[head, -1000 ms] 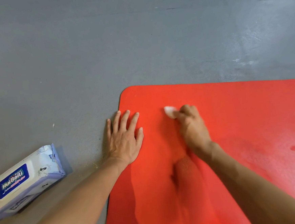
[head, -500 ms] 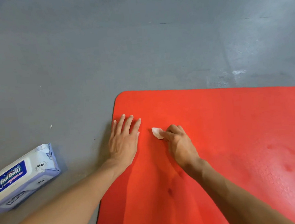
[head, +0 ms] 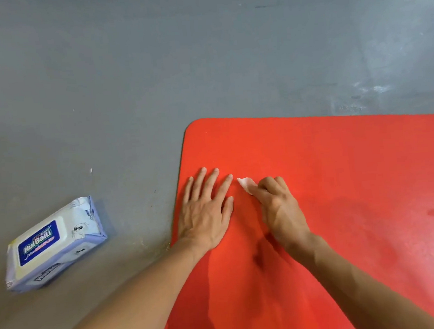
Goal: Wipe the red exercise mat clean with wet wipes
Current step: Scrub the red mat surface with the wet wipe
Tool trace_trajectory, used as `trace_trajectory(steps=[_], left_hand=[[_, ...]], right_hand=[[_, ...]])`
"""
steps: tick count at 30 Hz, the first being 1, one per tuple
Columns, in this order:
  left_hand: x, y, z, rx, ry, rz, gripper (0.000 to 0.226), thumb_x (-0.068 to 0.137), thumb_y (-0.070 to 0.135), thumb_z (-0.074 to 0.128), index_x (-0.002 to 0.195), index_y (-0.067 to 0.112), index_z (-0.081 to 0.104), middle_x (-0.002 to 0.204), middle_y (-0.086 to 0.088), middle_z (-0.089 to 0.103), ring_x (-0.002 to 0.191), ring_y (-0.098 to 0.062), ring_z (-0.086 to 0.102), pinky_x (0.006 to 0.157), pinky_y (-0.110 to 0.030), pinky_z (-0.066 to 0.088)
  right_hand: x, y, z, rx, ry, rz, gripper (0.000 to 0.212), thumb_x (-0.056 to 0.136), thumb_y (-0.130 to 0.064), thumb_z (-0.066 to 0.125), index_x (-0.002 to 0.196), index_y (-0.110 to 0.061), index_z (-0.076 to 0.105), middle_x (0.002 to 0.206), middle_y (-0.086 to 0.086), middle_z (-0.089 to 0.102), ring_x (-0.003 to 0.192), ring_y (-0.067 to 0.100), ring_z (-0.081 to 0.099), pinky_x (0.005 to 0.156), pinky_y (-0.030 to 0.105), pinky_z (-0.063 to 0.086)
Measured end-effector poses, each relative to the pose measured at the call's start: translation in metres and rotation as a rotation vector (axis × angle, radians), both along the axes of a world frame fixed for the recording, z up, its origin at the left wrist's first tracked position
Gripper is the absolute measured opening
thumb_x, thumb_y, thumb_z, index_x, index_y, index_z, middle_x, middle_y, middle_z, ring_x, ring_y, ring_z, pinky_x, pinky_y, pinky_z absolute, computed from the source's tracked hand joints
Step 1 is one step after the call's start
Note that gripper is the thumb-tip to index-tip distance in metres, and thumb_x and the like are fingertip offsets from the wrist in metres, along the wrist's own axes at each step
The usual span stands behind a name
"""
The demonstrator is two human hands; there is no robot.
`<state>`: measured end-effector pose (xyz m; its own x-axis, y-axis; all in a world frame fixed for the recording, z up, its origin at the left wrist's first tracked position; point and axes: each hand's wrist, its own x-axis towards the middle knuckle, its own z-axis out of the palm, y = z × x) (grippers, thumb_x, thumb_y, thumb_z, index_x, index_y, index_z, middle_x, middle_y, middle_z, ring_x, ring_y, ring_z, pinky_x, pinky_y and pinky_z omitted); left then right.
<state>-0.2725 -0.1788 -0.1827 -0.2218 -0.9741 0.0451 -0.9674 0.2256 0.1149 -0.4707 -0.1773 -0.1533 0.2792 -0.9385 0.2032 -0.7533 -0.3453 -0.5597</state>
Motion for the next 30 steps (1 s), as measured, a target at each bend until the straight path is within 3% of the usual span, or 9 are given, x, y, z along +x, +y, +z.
trace_trajectory(steps=[2,4,8,11,15,18,21,24,30], left_hand=[[0.000,0.001,0.001,-0.004,-0.001,-0.004,0.055,0.107,0.049,0.030,0.159,0.034,0.041,0.166,-0.001,0.038,0.159,-0.027,0.021,0.127,-0.053,0.020],[0.000,0.001,0.002,-0.007,0.011,-0.014,0.054,0.108,0.049,0.030,0.158,0.034,0.043,0.165,-0.001,0.039,0.159,-0.027,0.022,0.127,-0.053,0.021],[0.001,0.000,0.000,0.004,0.027,-0.021,0.054,0.108,0.049,0.029,0.158,0.034,0.043,0.165,-0.002,0.039,0.158,-0.028,0.022,0.127,-0.054,0.021],[0.001,0.000,0.000,0.021,0.039,-0.022,0.053,0.108,0.049,0.029,0.156,0.033,0.046,0.164,-0.004,0.041,0.158,-0.030,0.025,0.126,-0.056,0.021],[0.000,0.003,0.001,0.031,0.026,-0.030,0.054,0.108,0.049,0.028,0.154,0.031,0.050,0.160,-0.006,0.046,0.155,-0.034,0.031,0.124,-0.062,0.024],[-0.001,0.022,0.013,0.069,-0.034,-0.016,0.058,0.105,0.053,0.022,0.154,0.036,0.048,0.160,-0.004,0.045,0.155,-0.034,0.029,0.124,-0.066,0.019],[0.000,0.045,0.029,0.290,-0.080,-0.047,0.071,0.099,0.069,0.008,0.164,0.044,0.016,0.175,-0.001,0.010,0.161,-0.031,-0.002,0.126,-0.064,0.003],[0.004,0.045,0.044,0.478,-0.147,-0.111,0.093,0.092,0.085,0.030,0.165,0.041,-0.008,0.173,0.000,-0.021,0.157,-0.030,-0.025,0.126,-0.065,-0.003],[0.013,0.033,0.060,0.644,-0.237,-0.212,0.148,0.060,0.085,0.077,0.163,0.036,-0.018,0.168,-0.002,-0.035,0.153,-0.033,-0.035,0.125,-0.066,-0.003]], right_hand=[[-0.025,-0.016,-0.007,-0.043,0.049,0.038,0.040,0.101,-0.032,0.044,0.128,-0.022,0.071,0.088,-0.002,0.053,0.085,0.018,0.045,0.074,0.027,0.042],[-0.063,-0.040,-0.016,-0.045,0.041,-0.202,0.052,0.101,-0.056,0.044,0.110,-0.016,0.076,0.088,0.001,0.053,0.087,0.018,0.047,0.073,0.026,0.035],[-0.061,-0.040,-0.013,0.009,0.050,-0.576,0.030,0.096,-0.017,0.050,0.105,-0.007,0.077,0.083,0.002,0.047,0.088,0.034,0.049,0.074,0.028,0.032],[-0.006,0.000,-0.005,-0.024,0.023,-0.409,0.032,0.099,-0.009,0.051,0.123,-0.013,0.073,0.084,0.001,0.047,0.084,0.027,0.045,0.074,0.036,0.044],[0.024,0.045,-0.005,0.013,0.084,-0.057,0.053,0.096,-0.001,0.061,0.146,-0.017,0.057,0.091,-0.001,0.049,0.084,0.020,0.044,0.074,0.028,0.047],[-0.019,0.031,-0.004,0.003,0.163,-0.065,0.038,0.093,-0.003,0.057,0.126,-0.016,0.071,0.089,0.001,0.051,0.085,0.024,0.047,0.069,0.035,0.049],[-0.058,0.017,-0.003,0.089,0.150,-0.417,0.032,0.087,0.005,0.059,0.110,-0.009,0.076,0.087,0.003,0.051,0.089,0.028,0.046,0.071,0.034,0.042],[-0.026,0.028,-0.001,0.148,0.090,-0.559,0.031,0.084,0.008,0.057,0.106,-0.005,0.075,0.086,0.000,0.047,0.090,0.027,0.044,0.071,0.034,0.040],[0.044,0.084,-0.002,0.119,0.138,-0.021,0.056,0.095,-0.022,0.032,0.147,-0.012,0.051,0.100,0.000,0.051,0.088,0.021,0.044,0.075,0.032,0.050]])
